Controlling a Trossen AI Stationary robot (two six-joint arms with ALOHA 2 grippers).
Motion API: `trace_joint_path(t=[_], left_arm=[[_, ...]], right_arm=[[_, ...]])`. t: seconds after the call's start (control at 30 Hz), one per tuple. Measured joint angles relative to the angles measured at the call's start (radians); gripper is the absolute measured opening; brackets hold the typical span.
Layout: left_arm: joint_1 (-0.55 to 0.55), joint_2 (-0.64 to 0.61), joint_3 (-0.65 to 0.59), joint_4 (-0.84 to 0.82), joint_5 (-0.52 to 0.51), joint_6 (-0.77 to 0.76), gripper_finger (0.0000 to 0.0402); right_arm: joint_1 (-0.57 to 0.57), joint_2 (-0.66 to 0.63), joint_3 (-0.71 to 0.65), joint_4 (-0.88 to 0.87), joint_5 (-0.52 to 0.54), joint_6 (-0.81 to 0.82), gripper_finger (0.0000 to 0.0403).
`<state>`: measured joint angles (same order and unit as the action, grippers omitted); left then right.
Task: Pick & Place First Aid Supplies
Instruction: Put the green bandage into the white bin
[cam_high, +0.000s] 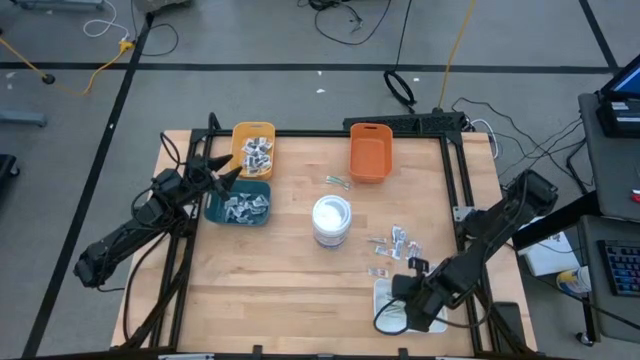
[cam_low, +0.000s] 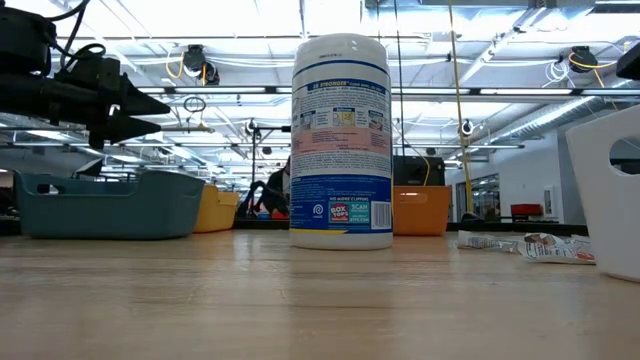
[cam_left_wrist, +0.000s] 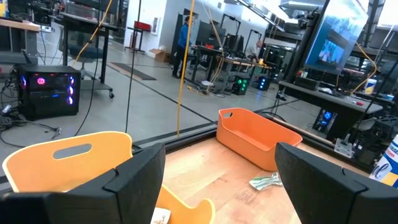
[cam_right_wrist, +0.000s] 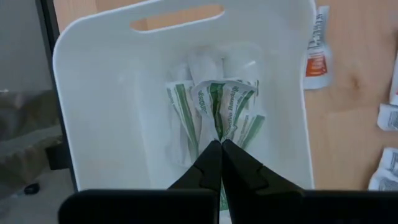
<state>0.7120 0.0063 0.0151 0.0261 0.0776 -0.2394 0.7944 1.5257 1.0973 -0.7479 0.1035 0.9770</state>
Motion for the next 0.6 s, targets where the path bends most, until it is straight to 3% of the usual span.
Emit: trace_joint_path(t=[0.1, 0.2, 0.47, 0.6], left_arm=[[0.000, 0.000, 0.000, 0.000, 0.000, 0.000, 0.0306], [0.000, 0.000, 0.000, 0.000, 0.000, 0.000, 0.0306], [0.000, 0.000, 0.000, 0.000, 0.000, 0.000, 0.0305], [0.000, 0.000, 0.000, 0.000, 0.000, 0.000, 0.0305]], right_arm=[[0.000, 0.006, 0.000, 0.003, 0.001, -0.009, 0.0007], [-0.001, 0.006, 0.000, 0.014, -0.017, -0.035, 0.0041], [-0.043, 0.005, 0.000, 0.016, -0.049, -0.115, 0.0216], [-0.088, -0.010, 0.000, 0.008, -0.058, -0.159, 0.0283]])
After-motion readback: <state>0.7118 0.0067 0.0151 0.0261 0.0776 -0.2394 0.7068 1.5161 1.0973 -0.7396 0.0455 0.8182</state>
